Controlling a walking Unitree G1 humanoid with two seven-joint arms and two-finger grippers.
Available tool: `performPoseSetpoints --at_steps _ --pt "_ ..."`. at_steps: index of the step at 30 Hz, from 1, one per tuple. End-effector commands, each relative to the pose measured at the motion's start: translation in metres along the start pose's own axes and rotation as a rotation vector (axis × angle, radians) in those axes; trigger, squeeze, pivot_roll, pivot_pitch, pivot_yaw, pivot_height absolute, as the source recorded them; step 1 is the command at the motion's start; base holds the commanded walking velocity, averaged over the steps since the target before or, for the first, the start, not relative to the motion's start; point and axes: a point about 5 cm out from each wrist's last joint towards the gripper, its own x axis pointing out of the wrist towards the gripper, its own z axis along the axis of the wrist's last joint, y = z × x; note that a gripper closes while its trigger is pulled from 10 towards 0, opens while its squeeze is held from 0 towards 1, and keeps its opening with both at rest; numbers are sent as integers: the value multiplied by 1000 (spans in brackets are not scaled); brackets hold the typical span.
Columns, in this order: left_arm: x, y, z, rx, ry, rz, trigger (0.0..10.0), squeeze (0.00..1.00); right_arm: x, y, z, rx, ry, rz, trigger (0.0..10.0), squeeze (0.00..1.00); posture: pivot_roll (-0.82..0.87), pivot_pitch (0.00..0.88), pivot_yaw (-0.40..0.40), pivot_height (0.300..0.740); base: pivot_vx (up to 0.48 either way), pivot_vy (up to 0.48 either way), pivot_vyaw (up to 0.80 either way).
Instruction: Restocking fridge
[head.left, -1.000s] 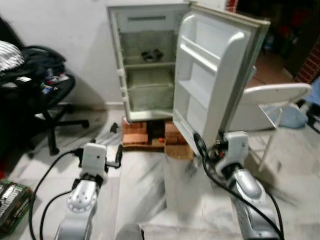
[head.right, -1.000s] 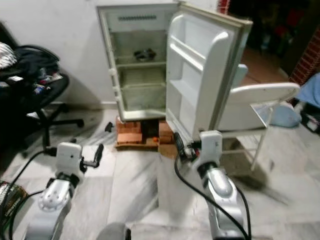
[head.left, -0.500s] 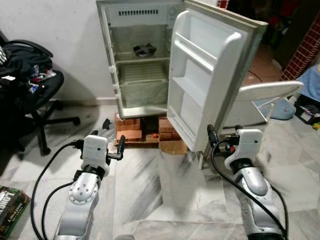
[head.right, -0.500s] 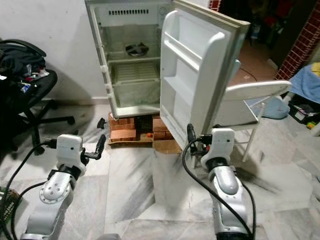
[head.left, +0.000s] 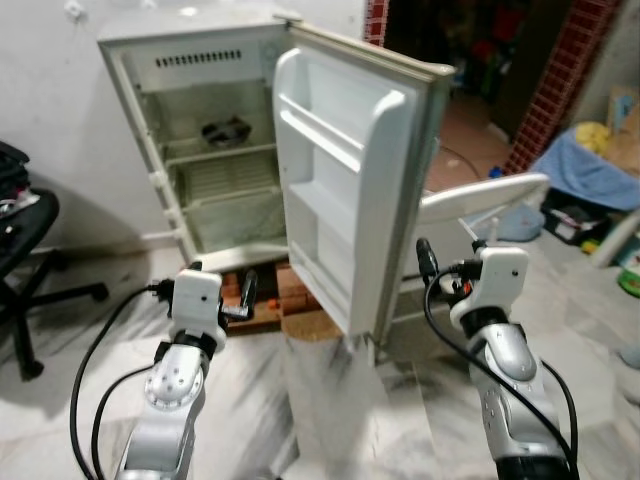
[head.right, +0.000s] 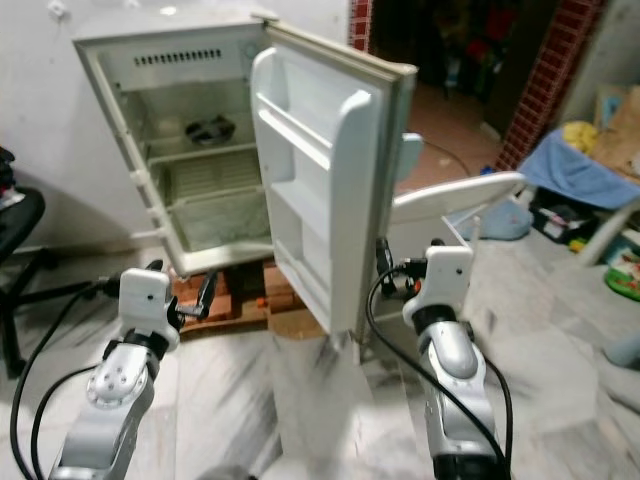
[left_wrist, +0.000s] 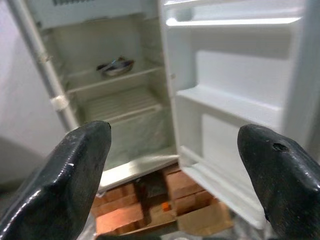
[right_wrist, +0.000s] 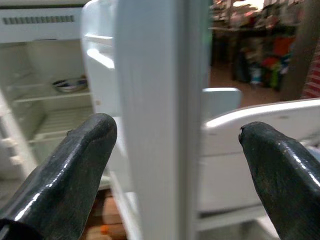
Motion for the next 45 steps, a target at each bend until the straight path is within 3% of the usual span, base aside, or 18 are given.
performPoseSetpoints --at_steps 1,5,6,9,14,20,25,29,34,36,37,38,40,43,45 --pt "1 4 1 19 0 19 10000 0 3 8 4 16 -16 40 10000 1000 73 0 -3 740 450 0 0" --pt "0 6 -3 28 32 53 10000 0 5 15 3 37 -5 98 10000 1000 75 0 -3 740 462 0 0" --pt "-1 6 -6 3 62 69 10000 0 6 17 5 16 -13 113 10000 0 78 0 -6 740 311 0 0" --pt "-2 8 -12 -83 123 117 10000 0 11 19 7 6 -25 124 10000 0 83 0 -8 740 0 0 0" --pt "-5 7 -19 -128 190 137 10000 0 27 22 18 -8 -75 134 10000 0 98 0 -14 740 0 0 739" --pt "-8 1 -28 -154 311 120 10000 0 43 28 28 3 -105 158 10000 0 112 0 -23 740 0 0 740" --pt "-9 -3 -28 -151 332 89 10000 0 57 24 39 -10 -134 107 10000 0 118 1 -30 740 0 0 88" --pt "-10 -3 -28 -152 345 85 10000 0 56 22 39 12 -132 104 10000 0 115 2 -33 740 0 0 0" --pt "-11 -5 -29 -145 362 66 10000 0 38 26 17 45 -16 221 10000 0 110 6 -33 740 0 0 0" --pt "-12 -6 -28 -142 366 59 10000 0 23 21 -11 25 177 270 10000 0 104 8 -31 740 0 0 0" --pt "-12 -6 -28 -142 366 59 10000 0 23 21 -11 25 177 270 10000 0 104 8 -31 740 0 0 0" --pt "-12 -6 -28 -140 370 52 10000 0 13 8 -27 -26 278 247 10000 0 99 11 -29 740 0 0 0" --pt "-12 -7 -28 -138 375 43 10000 0 13 -17 -29 -81 297 123 10000 0 95 14 -25 740 0 0 0" --pt "-11 -7 -28 -137 376 41 10000 0 19 -29 -24 -87 284 39 10000 0 96 15 -24 740 0 0 0" --pt "-11 -8 -28 -136 380 37 10000 0 32 -41 -10 -98 235 -40 10000 0 104 16 -23 740 0 0 0"
